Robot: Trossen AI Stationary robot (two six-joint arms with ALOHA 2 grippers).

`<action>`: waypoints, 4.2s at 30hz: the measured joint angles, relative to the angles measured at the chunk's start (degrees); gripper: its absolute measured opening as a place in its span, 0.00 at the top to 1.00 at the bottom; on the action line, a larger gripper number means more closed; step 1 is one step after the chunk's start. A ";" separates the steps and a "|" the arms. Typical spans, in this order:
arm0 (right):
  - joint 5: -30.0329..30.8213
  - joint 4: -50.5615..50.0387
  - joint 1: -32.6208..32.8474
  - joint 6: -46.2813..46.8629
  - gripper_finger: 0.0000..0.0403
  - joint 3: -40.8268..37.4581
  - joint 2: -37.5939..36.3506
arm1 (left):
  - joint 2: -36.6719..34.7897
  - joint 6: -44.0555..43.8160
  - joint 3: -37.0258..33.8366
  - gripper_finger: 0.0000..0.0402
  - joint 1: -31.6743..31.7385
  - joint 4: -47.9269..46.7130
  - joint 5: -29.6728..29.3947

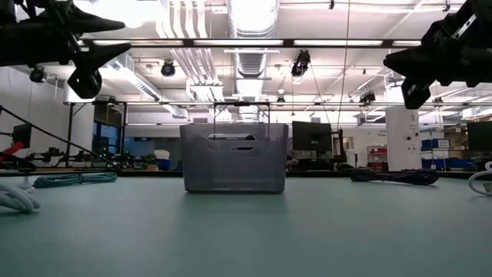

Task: Pick and place USB-C Cables
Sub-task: Put the black white charger cable into the black bin

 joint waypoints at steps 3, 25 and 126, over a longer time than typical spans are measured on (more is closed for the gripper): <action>0.00 0.06 0.00 0.03 0.93 0.11 -0.02 | 1.57 0.03 0.00 0.64 0.00 3.51 0.00; 0.20 3.17 0.00 -0.59 0.93 0.31 -0.01 | 14.37 -4.52 2.31 0.64 0.01 9.47 -6.62; 3.06 13.96 -0.01 -1.01 0.93 0.37 -0.02 | 66.16 -22.89 35.95 0.96 27.36 -73.78 2.83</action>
